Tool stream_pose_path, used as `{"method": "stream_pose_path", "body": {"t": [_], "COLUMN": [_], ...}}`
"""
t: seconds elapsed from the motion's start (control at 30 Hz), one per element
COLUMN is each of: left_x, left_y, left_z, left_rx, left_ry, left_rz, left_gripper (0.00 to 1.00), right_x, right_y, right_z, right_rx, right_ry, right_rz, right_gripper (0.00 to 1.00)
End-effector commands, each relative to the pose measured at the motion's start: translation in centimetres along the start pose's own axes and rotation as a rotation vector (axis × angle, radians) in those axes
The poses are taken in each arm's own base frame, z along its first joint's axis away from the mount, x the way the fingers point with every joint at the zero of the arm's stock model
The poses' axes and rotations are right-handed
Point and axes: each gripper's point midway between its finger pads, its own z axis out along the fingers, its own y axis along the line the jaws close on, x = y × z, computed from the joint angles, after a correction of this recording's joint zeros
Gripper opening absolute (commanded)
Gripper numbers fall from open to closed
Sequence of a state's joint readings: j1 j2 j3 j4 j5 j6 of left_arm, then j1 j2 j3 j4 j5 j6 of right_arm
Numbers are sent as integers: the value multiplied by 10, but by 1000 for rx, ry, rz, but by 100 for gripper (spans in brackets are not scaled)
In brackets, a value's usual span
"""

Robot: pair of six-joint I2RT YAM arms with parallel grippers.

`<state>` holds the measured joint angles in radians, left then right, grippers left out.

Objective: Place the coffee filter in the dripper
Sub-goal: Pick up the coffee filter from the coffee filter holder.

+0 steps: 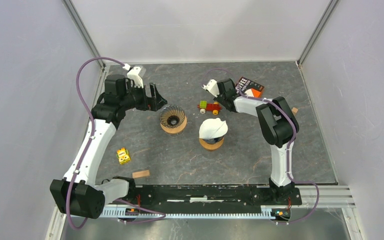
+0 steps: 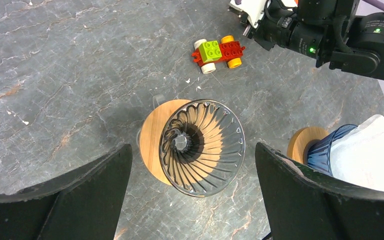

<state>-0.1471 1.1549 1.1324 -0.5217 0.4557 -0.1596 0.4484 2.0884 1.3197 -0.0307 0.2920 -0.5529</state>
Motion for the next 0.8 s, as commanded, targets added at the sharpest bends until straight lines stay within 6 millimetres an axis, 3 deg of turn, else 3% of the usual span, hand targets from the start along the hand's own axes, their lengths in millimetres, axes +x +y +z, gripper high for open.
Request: {"method": "stream_pose_path", "body": {"t": [0.0,0.2,0.57,0.77], "left_x": [-9,-11,-13,-12], "left_y": [-7,-8,-10,-10], "left_z": [-6,-6,-7,-8], "left_rx": [26,30,36,39], "left_ry": [-42,-46,-50,-51], "left_rz": [9,11,22,26], "left_gripper": [98,98,98,98], "right_x": [-22,-39,-43,-46], "right_y": [-17,-32,-44,-32], "right_z": [-26,-48,-64,-66], "right_rx": [-22,-86,-244,-334], "right_ry": [-71,-130,-182,-197], "right_rz": [54,110,210,234], "right_gripper": [0,0,0,0]}}
